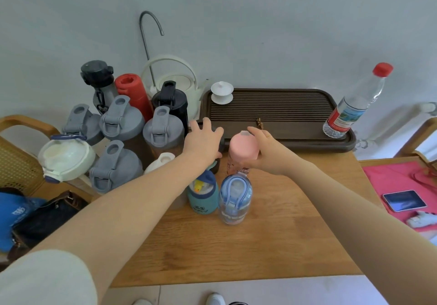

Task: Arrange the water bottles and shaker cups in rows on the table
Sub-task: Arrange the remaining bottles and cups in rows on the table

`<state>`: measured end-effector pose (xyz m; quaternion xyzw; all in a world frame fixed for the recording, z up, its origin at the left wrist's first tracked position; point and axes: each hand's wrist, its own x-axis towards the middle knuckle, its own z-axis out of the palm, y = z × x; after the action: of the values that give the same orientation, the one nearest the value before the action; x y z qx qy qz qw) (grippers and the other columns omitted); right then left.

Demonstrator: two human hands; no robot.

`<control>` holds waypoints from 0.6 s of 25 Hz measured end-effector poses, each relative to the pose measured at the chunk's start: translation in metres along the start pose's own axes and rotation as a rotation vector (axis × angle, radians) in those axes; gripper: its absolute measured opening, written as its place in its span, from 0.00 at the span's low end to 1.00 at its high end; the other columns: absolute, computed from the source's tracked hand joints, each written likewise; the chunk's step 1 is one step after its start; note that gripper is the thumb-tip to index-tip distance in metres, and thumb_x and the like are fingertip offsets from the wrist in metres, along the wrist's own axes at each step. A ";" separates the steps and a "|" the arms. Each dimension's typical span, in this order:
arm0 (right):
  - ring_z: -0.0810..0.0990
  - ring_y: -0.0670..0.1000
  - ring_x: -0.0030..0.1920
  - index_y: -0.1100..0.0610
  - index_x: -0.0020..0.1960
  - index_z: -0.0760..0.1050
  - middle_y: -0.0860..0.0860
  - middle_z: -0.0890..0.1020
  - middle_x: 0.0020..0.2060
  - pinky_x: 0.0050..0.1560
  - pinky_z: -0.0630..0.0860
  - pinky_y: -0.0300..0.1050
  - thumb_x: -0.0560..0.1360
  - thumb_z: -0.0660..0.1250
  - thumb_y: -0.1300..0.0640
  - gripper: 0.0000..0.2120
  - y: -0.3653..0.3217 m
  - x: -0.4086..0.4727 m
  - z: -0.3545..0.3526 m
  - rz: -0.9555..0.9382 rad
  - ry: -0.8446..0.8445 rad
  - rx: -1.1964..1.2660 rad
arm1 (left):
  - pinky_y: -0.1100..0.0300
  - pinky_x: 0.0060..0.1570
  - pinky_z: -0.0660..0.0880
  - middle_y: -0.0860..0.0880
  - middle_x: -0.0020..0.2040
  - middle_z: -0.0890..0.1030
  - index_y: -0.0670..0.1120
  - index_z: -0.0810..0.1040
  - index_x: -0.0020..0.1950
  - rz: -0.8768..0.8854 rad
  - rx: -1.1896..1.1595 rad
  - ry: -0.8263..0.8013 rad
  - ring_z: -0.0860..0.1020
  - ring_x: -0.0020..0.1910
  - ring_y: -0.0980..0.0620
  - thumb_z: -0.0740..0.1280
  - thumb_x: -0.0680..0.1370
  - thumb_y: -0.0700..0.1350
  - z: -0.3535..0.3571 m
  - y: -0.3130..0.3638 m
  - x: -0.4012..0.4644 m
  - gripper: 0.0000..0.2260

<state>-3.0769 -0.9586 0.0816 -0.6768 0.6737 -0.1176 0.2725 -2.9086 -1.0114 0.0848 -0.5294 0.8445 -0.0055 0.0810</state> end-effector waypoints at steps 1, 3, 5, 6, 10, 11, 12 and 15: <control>0.65 0.58 0.70 0.52 0.75 0.49 0.55 0.59 0.74 0.66 0.66 0.52 0.68 0.72 0.47 0.45 -0.002 0.001 0.001 0.002 0.011 0.012 | 0.44 0.56 0.71 0.39 0.70 0.61 0.45 0.62 0.67 0.042 -0.043 -0.016 0.56 0.68 0.32 0.67 0.74 0.49 0.001 -0.004 0.002 0.25; 0.66 0.59 0.68 0.51 0.75 0.47 0.57 0.61 0.72 0.65 0.66 0.53 0.68 0.72 0.48 0.45 -0.005 0.004 0.004 0.014 -0.004 0.017 | 0.44 0.61 0.70 0.42 0.68 0.64 0.44 0.63 0.64 0.157 -0.073 -0.049 0.53 0.71 0.34 0.68 0.73 0.43 0.002 -0.015 0.004 0.23; 0.68 0.61 0.66 0.48 0.75 0.44 0.57 0.61 0.71 0.66 0.67 0.54 0.67 0.73 0.50 0.48 -0.007 0.007 0.007 0.036 -0.056 -0.001 | 0.45 0.68 0.63 0.43 0.70 0.64 0.43 0.65 0.63 0.243 -0.033 -0.069 0.52 0.73 0.37 0.68 0.72 0.40 0.002 -0.024 0.002 0.22; 0.70 0.61 0.65 0.48 0.75 0.44 0.58 0.63 0.69 0.65 0.68 0.55 0.67 0.73 0.51 0.48 -0.008 0.009 0.009 0.041 -0.061 -0.013 | 0.47 0.71 0.59 0.43 0.71 0.63 0.42 0.65 0.63 0.277 -0.010 -0.071 0.51 0.74 0.38 0.68 0.72 0.38 0.002 -0.028 0.002 0.21; 0.72 0.61 0.60 0.49 0.72 0.51 0.58 0.68 0.64 0.61 0.72 0.55 0.65 0.74 0.56 0.44 -0.013 0.016 0.010 0.015 -0.032 -0.001 | 0.52 0.71 0.56 0.45 0.75 0.59 0.43 0.66 0.63 0.331 -0.047 -0.077 0.50 0.75 0.44 0.64 0.74 0.35 0.001 -0.035 -0.006 0.19; 0.72 0.61 0.60 0.50 0.72 0.51 0.58 0.68 0.64 0.60 0.73 0.54 0.65 0.74 0.57 0.44 -0.013 0.017 0.011 0.011 -0.034 0.006 | 0.51 0.71 0.57 0.45 0.76 0.56 0.44 0.64 0.67 0.322 -0.063 -0.070 0.50 0.75 0.44 0.63 0.74 0.36 0.001 -0.036 -0.011 0.22; 0.72 0.61 0.61 0.50 0.72 0.51 0.59 0.67 0.65 0.60 0.72 0.54 0.65 0.74 0.57 0.44 -0.014 0.017 0.012 0.011 -0.031 0.012 | 0.50 0.72 0.57 0.46 0.77 0.54 0.45 0.61 0.70 0.311 -0.087 -0.034 0.50 0.75 0.45 0.63 0.74 0.37 0.000 -0.034 -0.018 0.24; 0.70 0.61 0.65 0.50 0.73 0.50 0.59 0.65 0.68 0.63 0.70 0.55 0.66 0.74 0.54 0.45 -0.011 0.013 0.013 0.019 -0.011 0.051 | 0.49 0.67 0.64 0.45 0.73 0.62 0.45 0.63 0.70 0.376 -0.324 0.149 0.61 0.71 0.45 0.62 0.74 0.45 -0.006 -0.017 -0.054 0.24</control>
<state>-3.0596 -0.9693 0.0739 -0.6640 0.6751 -0.1284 0.2947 -2.8715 -0.9713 0.0989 -0.3671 0.9217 0.1057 -0.0677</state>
